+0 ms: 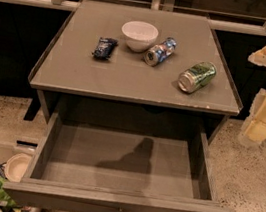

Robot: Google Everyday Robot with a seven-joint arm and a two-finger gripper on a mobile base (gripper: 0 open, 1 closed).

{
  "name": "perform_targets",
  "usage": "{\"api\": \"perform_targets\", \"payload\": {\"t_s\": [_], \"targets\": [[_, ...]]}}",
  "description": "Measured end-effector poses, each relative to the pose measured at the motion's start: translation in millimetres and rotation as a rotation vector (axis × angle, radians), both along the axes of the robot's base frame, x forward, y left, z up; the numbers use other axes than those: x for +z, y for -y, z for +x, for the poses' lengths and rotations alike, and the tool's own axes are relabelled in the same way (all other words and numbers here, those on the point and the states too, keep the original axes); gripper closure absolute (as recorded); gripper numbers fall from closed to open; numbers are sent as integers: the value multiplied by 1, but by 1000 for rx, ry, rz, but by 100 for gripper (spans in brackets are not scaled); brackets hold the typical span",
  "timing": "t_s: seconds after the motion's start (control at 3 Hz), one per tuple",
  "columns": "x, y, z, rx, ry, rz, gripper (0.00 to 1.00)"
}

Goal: Place green can into top drawer

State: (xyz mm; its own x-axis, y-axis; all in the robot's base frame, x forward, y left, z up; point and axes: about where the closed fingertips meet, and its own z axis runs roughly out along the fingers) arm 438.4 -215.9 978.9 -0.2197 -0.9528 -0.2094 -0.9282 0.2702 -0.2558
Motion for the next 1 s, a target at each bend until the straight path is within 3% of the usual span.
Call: {"api": "perform_targets", "payload": {"t_s": [0.33,0.67,1.0], "targets": [[0,0,0,0,0,0,0],[-13,-13,19,72,-31,18,0],[-39,-39,66,174,-44,-8,0]]}}
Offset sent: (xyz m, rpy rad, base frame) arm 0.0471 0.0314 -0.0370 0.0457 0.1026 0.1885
